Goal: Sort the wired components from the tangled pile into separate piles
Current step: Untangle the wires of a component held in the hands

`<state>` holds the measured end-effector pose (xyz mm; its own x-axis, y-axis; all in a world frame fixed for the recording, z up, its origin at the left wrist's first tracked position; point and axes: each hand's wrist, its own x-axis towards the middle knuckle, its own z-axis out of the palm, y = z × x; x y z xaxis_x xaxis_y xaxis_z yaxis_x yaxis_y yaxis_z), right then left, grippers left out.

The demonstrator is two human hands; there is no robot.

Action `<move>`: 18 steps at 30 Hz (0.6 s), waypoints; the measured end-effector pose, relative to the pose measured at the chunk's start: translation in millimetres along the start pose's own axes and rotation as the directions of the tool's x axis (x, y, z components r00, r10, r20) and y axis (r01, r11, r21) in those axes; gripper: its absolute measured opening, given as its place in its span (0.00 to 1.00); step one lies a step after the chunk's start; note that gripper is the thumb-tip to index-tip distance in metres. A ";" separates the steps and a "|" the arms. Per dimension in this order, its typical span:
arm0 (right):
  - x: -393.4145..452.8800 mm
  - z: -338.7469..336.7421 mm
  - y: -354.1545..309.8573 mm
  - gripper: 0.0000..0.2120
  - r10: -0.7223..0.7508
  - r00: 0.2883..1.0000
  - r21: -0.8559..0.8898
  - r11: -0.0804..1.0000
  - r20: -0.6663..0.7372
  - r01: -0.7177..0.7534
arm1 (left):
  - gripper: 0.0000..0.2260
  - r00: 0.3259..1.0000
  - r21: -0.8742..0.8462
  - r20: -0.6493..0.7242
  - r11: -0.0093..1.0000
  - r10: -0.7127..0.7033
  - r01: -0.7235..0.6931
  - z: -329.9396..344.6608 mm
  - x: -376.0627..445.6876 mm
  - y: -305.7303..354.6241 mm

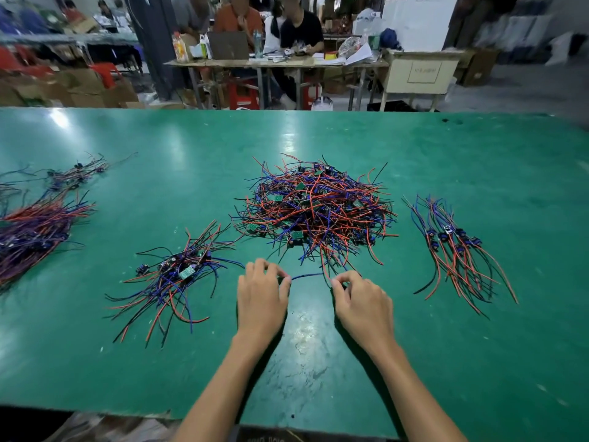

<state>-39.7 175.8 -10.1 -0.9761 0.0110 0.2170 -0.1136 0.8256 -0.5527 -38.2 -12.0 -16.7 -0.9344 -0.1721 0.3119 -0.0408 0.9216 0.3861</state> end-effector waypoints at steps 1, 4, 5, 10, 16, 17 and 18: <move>-2.4 -1.4 1.7 0.09 -0.016 1.000 0.064 0.998 0.007 0.015 | 0.07 1.000 0.023 0.013 0.999 -0.023 0.022 0.3 0.6 0.5; -10.2 -5.5 4.4 0.06 -0.038 0.998 0.243 0.969 -0.049 0.049 | 0.06 0.995 0.056 0.054 0.995 -0.089 0.086 -3.9 -1.1 6.2; -12.3 -6.8 3.7 0.05 -0.045 0.995 0.271 0.960 -0.091 0.068 | 0.05 0.990 0.004 0.059 0.991 -0.132 0.132 -6.4 -2.8 8.8; -20.1 -8.2 -3.8 0.06 -0.132 0.945 0.249 0.945 -0.300 0.212 | 0.07 0.899 -0.640 0.286 0.632 -0.332 0.437 -11.0 -6.3 23.5; -31.7 0.6 -8.8 0.08 -0.511 0.788 0.056 0.826 -0.344 0.560 | 0.12 0.741 -0.727 0.570 0.202 -0.354 0.656 -11.9 2.9 41.5; -32.3 1.4 -8.5 0.07 -0.556 0.762 0.043 0.798 -0.333 0.601 | 0.11 0.747 -0.720 0.567 0.233 -0.347 0.654 -13.1 3.5 42.6; -32.5 2.2 -7.9 0.06 -0.594 0.738 0.032 0.772 -0.322 0.635 | 0.10 0.763 -0.709 0.556 0.291 -0.330 0.643 -14.0 2.6 43.3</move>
<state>-7.5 167.7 -14.6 -0.5931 -0.3006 0.7469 -0.7133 0.6264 -0.3143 -37.4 22.6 13.0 -0.8962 -0.2417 -0.3722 -0.3615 -0.0887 0.9281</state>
